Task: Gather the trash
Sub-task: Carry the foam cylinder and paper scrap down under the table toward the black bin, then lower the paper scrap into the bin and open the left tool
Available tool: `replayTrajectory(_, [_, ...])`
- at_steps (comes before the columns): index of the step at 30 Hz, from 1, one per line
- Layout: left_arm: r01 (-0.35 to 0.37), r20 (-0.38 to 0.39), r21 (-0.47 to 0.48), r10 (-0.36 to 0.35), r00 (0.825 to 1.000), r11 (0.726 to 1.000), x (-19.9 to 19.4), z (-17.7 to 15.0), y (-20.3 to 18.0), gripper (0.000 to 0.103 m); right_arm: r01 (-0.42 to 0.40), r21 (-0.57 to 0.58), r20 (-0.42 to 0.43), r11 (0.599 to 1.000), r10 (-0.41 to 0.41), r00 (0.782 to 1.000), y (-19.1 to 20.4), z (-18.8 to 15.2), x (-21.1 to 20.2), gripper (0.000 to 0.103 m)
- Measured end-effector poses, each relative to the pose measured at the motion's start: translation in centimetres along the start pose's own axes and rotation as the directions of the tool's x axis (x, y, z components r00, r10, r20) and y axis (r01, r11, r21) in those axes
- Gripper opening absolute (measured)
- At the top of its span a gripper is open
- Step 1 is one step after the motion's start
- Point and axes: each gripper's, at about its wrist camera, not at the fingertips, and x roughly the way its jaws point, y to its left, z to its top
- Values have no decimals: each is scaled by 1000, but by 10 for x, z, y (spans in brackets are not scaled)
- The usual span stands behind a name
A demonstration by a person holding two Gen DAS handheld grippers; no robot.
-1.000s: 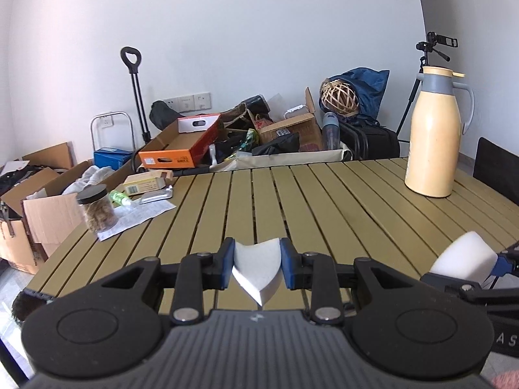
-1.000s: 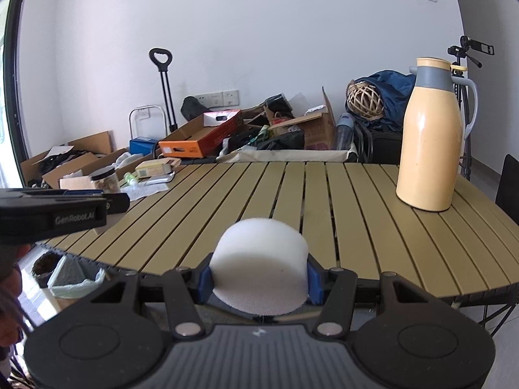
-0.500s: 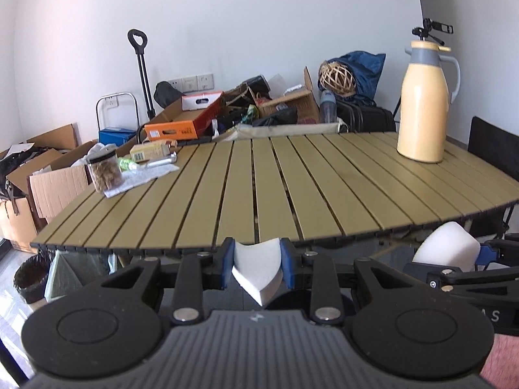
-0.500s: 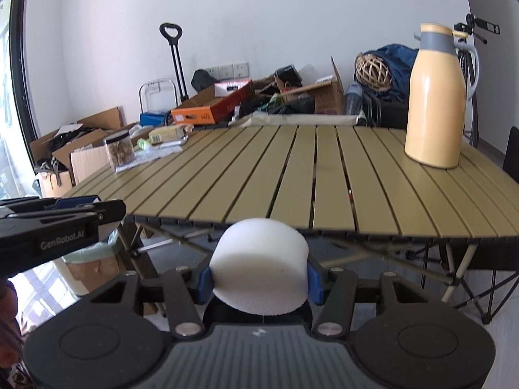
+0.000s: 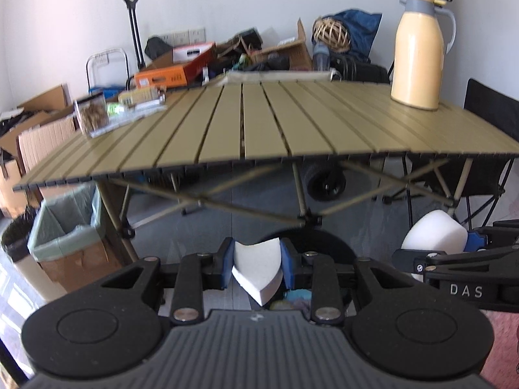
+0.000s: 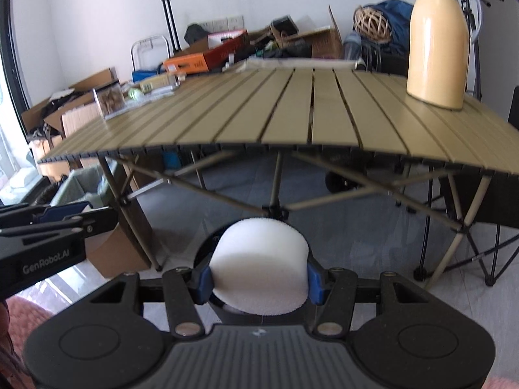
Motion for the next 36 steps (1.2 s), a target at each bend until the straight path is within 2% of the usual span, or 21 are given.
replayTrajectory(10, [5,-132,-26,-8,991,1000,46,-33,4,30,10,24,-111,1000,-7,994,-8,-29,42,54])
replayTrajectory(18, [5,-221,-33,-12,975,999,85,-45,8,30,28,64,-188,998,-16,982,-23,-39,78,54])
replayTrajectory(30, [18,-342,-34,-28,939,999,134,-46,3,30,83,137,-231,987,-50,972,-57,-37,114,54])
replayTrajectory(36, [25,-370,-33,-35,928,999,155,-35,-6,30,96,181,-249,979,-49,967,-72,-34,123,54])
